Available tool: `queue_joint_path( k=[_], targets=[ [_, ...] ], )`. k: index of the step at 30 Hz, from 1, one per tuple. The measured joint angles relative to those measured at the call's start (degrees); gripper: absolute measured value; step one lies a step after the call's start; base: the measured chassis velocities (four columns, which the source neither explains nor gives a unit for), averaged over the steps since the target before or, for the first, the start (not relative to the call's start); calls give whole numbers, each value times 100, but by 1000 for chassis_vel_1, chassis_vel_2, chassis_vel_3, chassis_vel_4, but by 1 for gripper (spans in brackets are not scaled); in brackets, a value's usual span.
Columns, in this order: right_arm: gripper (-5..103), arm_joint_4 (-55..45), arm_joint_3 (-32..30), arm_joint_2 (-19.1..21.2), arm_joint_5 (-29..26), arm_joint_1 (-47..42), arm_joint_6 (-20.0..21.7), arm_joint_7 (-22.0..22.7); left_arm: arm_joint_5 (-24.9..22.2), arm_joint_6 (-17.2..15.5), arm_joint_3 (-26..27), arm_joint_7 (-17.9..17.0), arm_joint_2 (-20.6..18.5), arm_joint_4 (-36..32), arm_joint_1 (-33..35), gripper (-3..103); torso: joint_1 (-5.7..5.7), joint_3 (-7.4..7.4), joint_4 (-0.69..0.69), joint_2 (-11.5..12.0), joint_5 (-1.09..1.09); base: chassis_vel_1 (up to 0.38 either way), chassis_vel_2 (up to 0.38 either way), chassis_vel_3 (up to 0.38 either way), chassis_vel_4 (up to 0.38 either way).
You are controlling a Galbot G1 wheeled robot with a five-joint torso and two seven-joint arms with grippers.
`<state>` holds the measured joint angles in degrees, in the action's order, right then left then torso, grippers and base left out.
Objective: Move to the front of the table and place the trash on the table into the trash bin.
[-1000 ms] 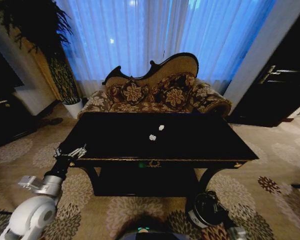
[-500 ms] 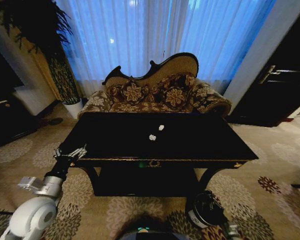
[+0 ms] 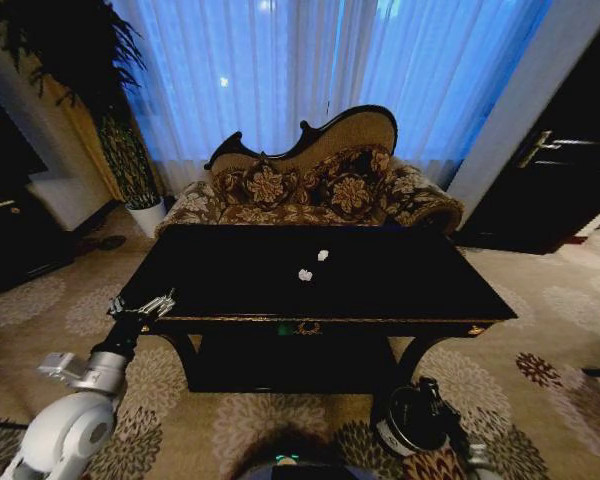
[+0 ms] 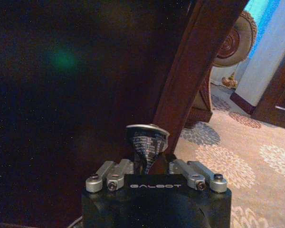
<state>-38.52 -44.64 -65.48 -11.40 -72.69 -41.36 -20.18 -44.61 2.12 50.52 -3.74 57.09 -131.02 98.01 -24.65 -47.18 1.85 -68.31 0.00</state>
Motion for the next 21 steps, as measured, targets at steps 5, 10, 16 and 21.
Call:
queue_joint_path(
  k=[5, 10, 16, 21],
  targets=[
    [44, 5, -62, 1, -6, -89, -19, -10, -9, 0, 9, 10, 4, 29, 9, 100, 0, 0, 0, 0, 0, 0, 0, 0, 0],
    [61, -25, -81, 1, -28, -107, -19, -11, -11, 0, -2, 13, 4, 28, 3, 100, 0, 0, 0, 0, 1, 0, 0, 0, 0],
    [88, -183, -99, 1, -111, -211, -14, -11, -16, 1, 11, 16, 15, 9, 36, 100, 0, 0, 0, 0, 0, 0, 0, 0, 0],
    [99, -394, -153, -7, -215, -401, 22, -12, -16, 3, 14, 24, 51, -37, 68, 100, 0, 0, -1, 0, 0, 0, 0, 0, 0]
  ],
)
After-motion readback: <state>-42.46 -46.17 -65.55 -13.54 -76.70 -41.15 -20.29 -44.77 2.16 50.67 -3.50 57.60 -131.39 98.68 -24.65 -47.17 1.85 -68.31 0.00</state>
